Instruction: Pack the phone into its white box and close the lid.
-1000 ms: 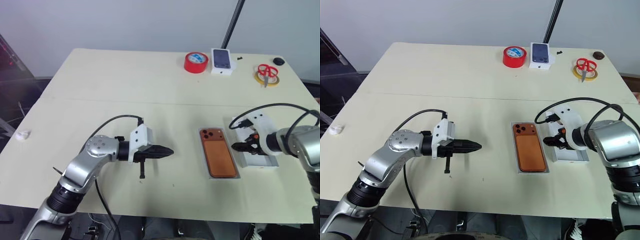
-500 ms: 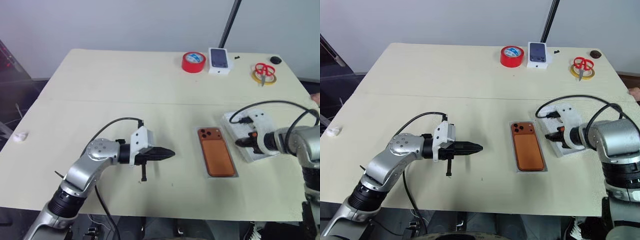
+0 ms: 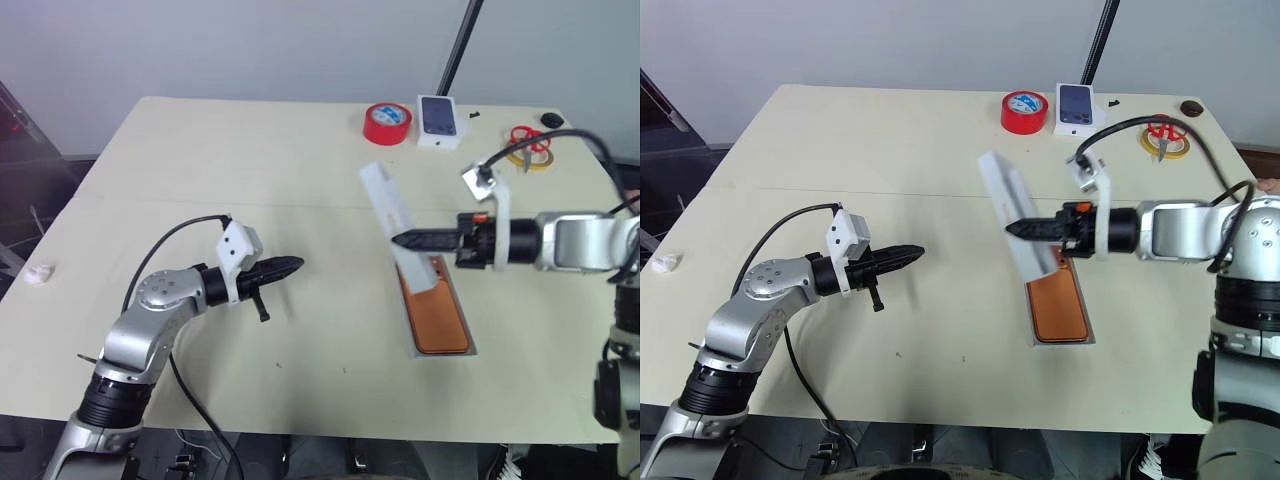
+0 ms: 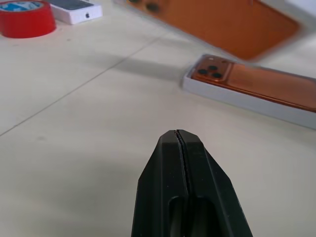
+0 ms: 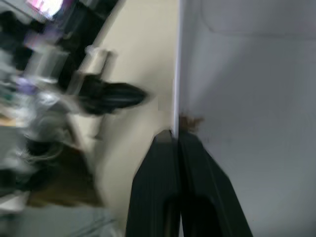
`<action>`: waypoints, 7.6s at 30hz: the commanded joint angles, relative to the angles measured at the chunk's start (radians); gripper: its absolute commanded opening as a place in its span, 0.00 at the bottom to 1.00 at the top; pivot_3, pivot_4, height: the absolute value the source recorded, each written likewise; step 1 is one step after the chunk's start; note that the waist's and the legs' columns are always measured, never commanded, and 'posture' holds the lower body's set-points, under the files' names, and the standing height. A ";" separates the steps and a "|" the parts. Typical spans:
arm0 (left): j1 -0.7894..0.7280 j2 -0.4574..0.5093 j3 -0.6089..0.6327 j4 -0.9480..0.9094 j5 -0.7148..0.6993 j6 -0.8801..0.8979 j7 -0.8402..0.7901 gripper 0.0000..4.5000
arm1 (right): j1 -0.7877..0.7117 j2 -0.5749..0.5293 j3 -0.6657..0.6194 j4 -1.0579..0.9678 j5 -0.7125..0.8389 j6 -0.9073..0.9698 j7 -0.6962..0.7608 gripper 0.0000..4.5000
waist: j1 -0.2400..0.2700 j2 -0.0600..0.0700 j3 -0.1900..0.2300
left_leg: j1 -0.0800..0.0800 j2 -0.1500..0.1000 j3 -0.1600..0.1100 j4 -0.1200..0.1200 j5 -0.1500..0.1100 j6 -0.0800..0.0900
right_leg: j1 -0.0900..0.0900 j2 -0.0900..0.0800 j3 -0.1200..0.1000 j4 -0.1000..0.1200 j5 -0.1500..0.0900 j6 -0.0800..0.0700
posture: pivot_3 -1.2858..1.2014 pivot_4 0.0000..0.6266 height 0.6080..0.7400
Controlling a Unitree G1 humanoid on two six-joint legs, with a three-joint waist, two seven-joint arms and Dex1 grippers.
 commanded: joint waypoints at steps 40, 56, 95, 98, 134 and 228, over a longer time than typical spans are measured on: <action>-0.032 0.024 0.081 0.089 0.032 -0.002 0.025 0.00 | 0.046 -0.219 0.410 -0.610 -0.789 -0.308 0.277 0.76 | 0.015 0.002 0.000 | -0.003 0.009 0.000 0.000 0.000 0.000 | -0.007 0.008 0.001 0.001 0.001 -0.001 | 0.52 0.24 0.89; 0.076 0.049 0.095 -0.025 0.012 0.028 0.052 0.00 | 0.107 -0.187 0.718 -0.577 -1.547 -0.709 0.789 0.57 | 0.014 0.002 0.000 | -0.006 0.004 0.001 0.001 0.000 0.000 | -0.009 0.000 0.000 0.002 0.002 -0.001 | 0.52 0.24 0.89; -0.107 -0.136 -0.167 0.162 0.045 0.098 -0.024 0.00 | 0.518 0.019 0.309 -0.574 -1.456 -0.930 0.970 0.30 | 0.018 0.001 -0.001 | 0.001 0.000 0.000 0.002 0.000 0.000 | -0.002 0.002 -0.001 0.003 0.001 -0.001 | 0.52 0.24 0.89; -0.109 -0.146 -0.171 0.156 0.049 0.092 -0.022 0.00 | 0.520 0.005 0.301 -0.571 -1.469 -0.938 0.988 0.65 | 0.020 0.001 -0.001 | 0.002 0.000 0.000 0.002 0.000 0.000 | -0.001 0.002 -0.001 0.002 0.001 -0.001 | 0.52 0.24 0.89; -0.286 -0.405 -0.291 0.314 0.129 0.018 -0.011 0.00 | 0.424 -0.293 0.071 -0.172 -1.809 -1.113 0.986 0.01 | 0.019 0.002 -0.001 | 0.003 -0.001 0.000 0.002 0.000 0.000 | 0.001 0.003 0.000 0.002 0.001 0.000 | 0.52 0.24 0.89; -0.483 -0.517 -0.341 0.674 0.308 -0.064 0.016 0.00 | 0.785 -0.245 -0.104 -0.560 -1.625 -0.872 1.052 0.01 | 0.022 0.003 -0.001 | 0.004 -0.002 -0.001 0.003 0.000 0.000 | 0.003 0.003 -0.001 0.002 0.001 0.001 | 0.52 0.24 0.89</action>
